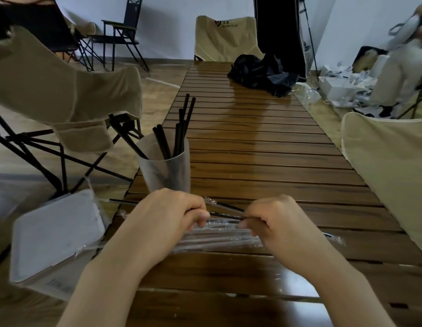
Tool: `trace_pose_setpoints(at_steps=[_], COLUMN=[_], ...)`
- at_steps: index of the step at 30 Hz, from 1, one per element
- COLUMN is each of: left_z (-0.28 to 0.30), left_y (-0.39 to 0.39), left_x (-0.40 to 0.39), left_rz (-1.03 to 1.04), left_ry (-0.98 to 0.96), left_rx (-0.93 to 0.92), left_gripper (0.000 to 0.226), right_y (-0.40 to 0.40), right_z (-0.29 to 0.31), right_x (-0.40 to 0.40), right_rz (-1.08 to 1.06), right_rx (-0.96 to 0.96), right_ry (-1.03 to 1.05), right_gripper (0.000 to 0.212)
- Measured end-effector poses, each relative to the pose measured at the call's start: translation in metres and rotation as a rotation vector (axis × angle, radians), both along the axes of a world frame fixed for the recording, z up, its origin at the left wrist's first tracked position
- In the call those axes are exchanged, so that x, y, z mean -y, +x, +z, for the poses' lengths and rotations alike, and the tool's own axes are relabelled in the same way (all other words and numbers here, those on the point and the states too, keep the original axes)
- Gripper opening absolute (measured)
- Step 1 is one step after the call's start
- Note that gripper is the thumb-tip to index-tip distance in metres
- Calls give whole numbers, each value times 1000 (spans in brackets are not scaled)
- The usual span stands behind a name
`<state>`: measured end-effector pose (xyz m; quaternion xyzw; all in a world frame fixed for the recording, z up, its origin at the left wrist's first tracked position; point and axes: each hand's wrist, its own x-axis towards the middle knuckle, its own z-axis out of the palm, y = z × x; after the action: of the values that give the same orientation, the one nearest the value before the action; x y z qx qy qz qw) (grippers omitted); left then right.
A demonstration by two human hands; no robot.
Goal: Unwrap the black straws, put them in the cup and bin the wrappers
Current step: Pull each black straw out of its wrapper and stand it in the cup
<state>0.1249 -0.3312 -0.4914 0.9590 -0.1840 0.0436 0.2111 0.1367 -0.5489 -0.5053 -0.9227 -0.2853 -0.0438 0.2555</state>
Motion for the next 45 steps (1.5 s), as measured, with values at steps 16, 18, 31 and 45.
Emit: trace_pose_setpoints(at_steps=[16,18,31,45], left_z=[-1,-2,-1,10], left_y=[-3,-2,-8,-6], left_x=[13,14,21,-14], left_rz=[41,29,4,33], left_ry=[-107,-99,3,-44], left_rx=[-58,-71,7,-19], left_gripper=[27,26,27,27], right_y=[2,2,-4,-3], right_z=[7,7,-2,9], right_x=[15,13,5,14], right_rz=[-35,-12,-86,-2], right_rx=[39,27,-111,11], right_ry=[74,66,69,104], right_gripper=[23,23,15,24])
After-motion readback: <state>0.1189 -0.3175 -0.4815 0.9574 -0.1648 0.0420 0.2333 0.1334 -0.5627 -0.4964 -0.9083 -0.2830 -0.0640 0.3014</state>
